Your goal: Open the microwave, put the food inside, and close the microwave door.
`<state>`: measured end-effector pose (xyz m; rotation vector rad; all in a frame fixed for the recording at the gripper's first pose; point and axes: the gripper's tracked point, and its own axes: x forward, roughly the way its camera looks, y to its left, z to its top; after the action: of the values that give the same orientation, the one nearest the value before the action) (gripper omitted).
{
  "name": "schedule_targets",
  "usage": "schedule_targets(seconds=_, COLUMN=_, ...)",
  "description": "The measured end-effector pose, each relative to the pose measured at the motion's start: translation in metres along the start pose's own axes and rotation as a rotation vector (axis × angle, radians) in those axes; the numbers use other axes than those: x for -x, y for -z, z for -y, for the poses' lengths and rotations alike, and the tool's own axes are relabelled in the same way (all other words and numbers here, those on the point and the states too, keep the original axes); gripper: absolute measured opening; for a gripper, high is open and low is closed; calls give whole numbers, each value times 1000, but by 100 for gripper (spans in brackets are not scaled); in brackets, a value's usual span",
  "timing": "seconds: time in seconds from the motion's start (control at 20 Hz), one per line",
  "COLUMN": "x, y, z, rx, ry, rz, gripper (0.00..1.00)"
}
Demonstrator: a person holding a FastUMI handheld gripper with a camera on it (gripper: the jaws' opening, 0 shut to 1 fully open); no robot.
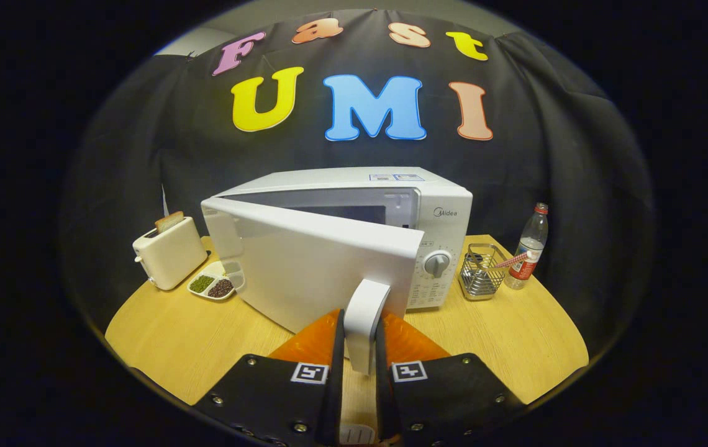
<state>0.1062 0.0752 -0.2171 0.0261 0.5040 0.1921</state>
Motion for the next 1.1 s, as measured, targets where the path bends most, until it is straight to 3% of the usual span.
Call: schedule_targets(seconds=1.1, x=84, y=74, z=-138, rx=73, ry=-125, rz=-47, gripper=23)
